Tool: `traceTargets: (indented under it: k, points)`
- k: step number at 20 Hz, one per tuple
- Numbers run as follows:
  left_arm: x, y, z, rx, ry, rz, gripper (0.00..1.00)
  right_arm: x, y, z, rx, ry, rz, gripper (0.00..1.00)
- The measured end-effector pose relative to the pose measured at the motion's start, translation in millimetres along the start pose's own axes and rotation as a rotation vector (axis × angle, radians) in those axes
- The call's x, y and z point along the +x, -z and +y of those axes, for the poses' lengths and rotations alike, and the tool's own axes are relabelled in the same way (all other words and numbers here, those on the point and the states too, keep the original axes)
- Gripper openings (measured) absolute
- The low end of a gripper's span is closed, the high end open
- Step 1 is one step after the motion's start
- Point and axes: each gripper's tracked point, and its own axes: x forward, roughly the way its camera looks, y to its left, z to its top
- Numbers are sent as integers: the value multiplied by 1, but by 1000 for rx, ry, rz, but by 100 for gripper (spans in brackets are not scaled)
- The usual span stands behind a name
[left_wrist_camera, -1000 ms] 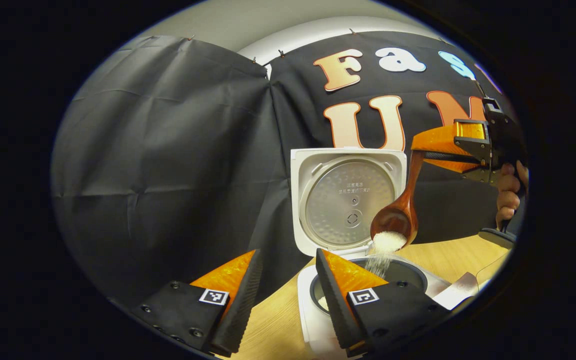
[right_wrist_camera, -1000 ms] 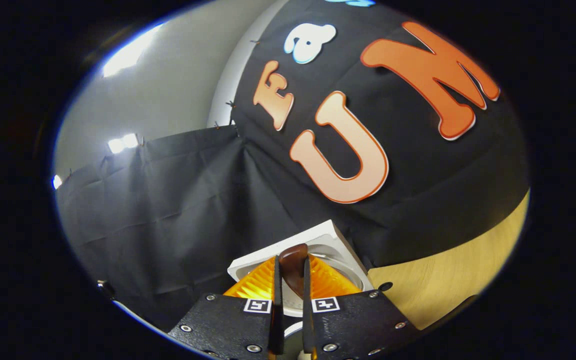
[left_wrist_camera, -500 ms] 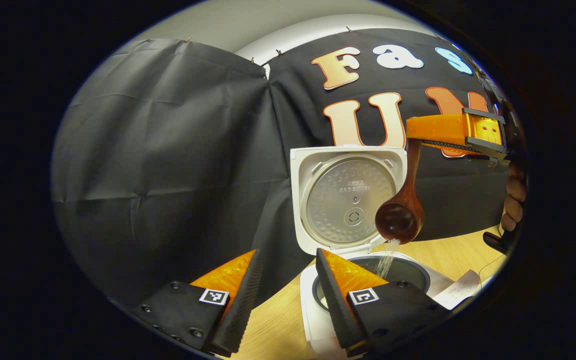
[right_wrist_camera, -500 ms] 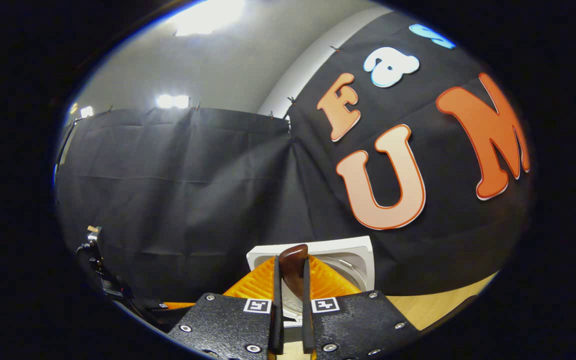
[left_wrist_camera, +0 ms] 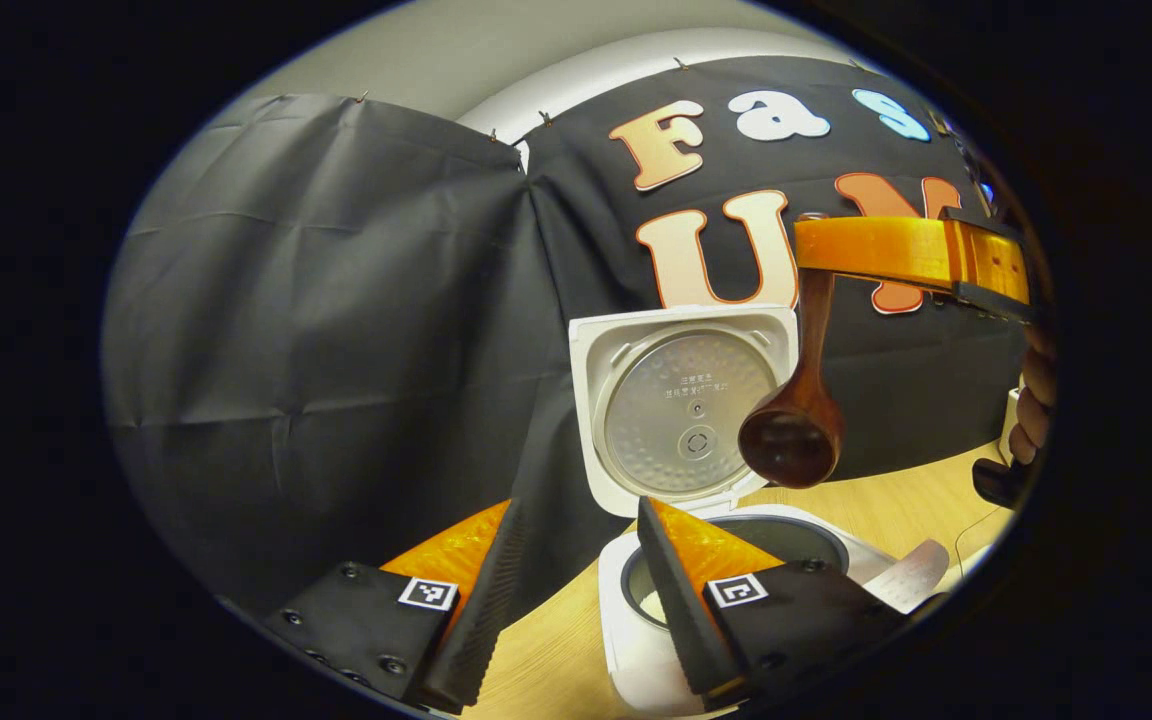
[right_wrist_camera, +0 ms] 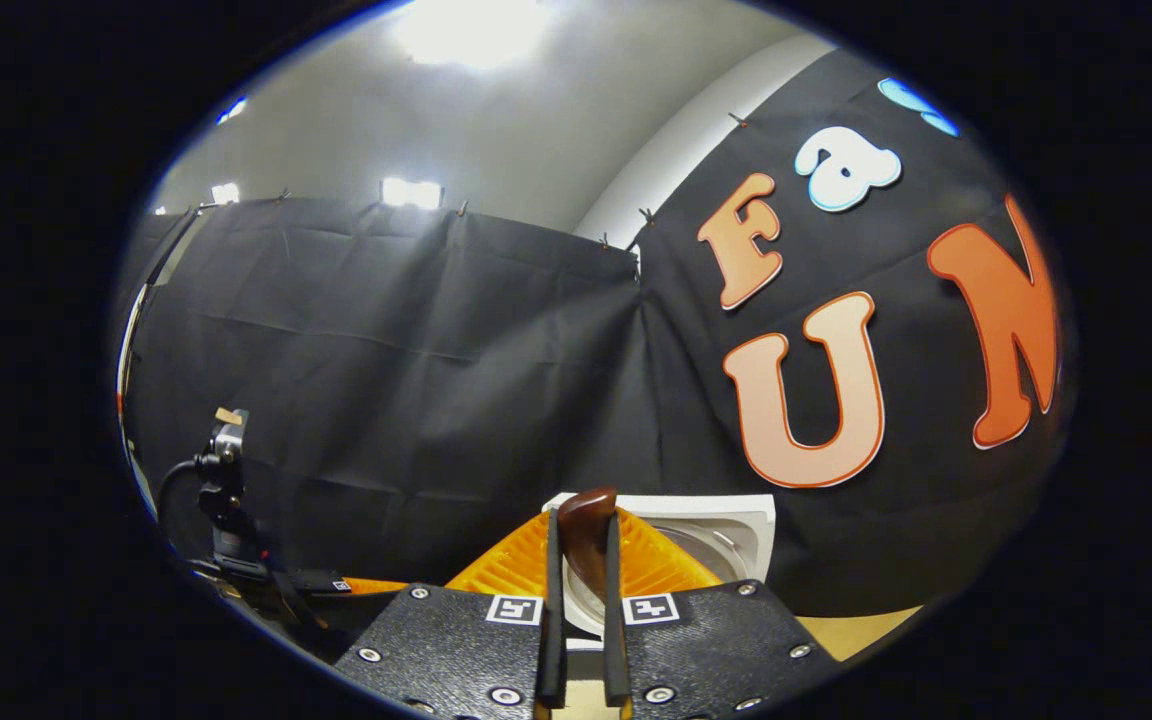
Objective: Close the left gripper, press the button to open the rice cooker; take a wooden spoon from the chopstick holder with the right hand, scoop a spoonful of rice and pour it into the rice cooker, then put the wooden spoon back into the chopstick holder.
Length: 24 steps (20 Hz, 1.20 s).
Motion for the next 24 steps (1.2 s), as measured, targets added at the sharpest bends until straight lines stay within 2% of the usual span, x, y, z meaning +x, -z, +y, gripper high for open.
traceTargets:
  k: [3,5,6,7,8,9,10,11,13,17,18,21,22,24]
  points:
    - [-1,8,-3,3,-5,21,87,-17,-19,-17,81,42,-9,15]
    - [-3,8,-7,2,3,22,87,-28,-25,-33,114,82,-4,15]
    - [-5,7,-9,-2,10,19,87,-35,-26,-43,117,112,-6,19]
    - [-7,5,-11,-6,16,17,88,-44,-29,-52,121,137,-9,14]
    - [-10,4,-13,-13,23,14,87,-52,-32,-59,112,164,-14,14]
    - [-10,3,-15,-21,27,13,92,-62,-34,-67,112,188,-17,19]
    - [-11,3,-16,-26,30,15,93,-72,-38,-74,107,217,-18,19]
    - [-10,3,-19,-29,33,19,94,-85,-42,-81,112,243,-17,14]
    - [-11,3,-25,-33,37,22,98,-111,-49,-95,109,293,-17,15]
    - [-15,3,-42,-28,61,15,98,-158,-61,-121,130,378,-18,14]
    - [-18,3,-44,-24,66,11,95,-169,-64,-127,134,399,-14,14]
    - [-22,1,-48,4,53,-7,99,-212,-79,-141,104,449,-45,15]
    - [-22,-1,-49,13,49,-8,96,-228,-83,-146,100,474,-56,14]
    - [-25,-3,-55,13,51,-15,100,-256,-92,-158,82,522,-65,14]
